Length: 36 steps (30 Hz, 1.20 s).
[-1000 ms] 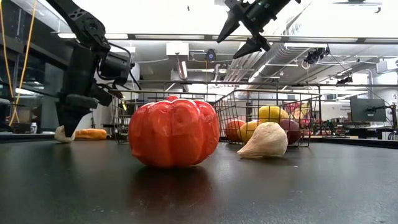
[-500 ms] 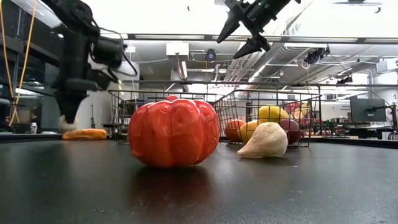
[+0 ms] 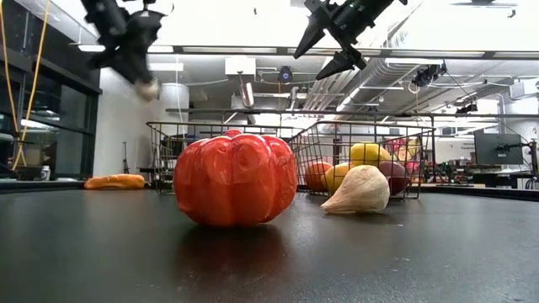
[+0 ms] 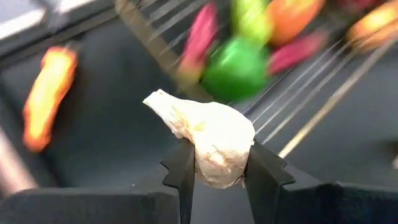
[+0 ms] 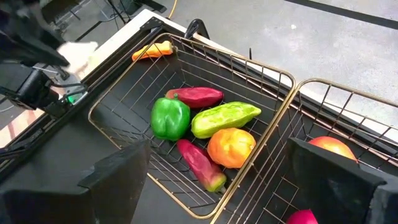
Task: Sort produce into baskets
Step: Put the top white garlic into the left wire basket
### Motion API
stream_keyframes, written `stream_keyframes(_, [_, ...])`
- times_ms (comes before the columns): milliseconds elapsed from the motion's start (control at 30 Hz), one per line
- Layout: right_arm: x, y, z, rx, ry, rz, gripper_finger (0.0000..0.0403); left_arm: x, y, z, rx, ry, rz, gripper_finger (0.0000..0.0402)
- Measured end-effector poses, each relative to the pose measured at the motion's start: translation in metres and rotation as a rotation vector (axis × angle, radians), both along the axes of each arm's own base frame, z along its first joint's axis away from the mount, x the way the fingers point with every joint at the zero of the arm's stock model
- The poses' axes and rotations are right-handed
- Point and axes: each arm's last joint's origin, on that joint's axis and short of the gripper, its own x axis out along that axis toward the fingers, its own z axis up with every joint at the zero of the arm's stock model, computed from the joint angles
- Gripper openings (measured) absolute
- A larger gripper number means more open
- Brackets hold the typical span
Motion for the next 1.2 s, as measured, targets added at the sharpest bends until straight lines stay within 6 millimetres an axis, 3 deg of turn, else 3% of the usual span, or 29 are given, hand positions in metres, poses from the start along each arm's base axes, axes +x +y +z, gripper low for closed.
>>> stream_keyframes(167, [0.0, 0.0, 0.0, 0.0, 0.0, 0.0, 0.0367, 0.016, 0.005, 0.027, 0.064, -0.176, -0.033, 0.009])
stream_keyframes(600, [0.001, -0.001, 0.002, -0.023, -0.015, -0.036, 0.0367, 0.042, 0.004, 0.045, 0.12, -0.408, -0.154, 0.0091])
stream_keyframes(1000, [0.003, -0.002, 0.005, -0.044, -0.051, -0.048, 0.0367, 0.049, 0.006, 0.05, 0.19, -0.451, -0.215, 0.0098])
stream_keyframes(1200, [0.003, -0.002, 0.005, -0.044, -0.051, -0.048, 0.0367, 0.069, 0.016, 0.034, 0.217, -0.36, -0.291, 0.0147])
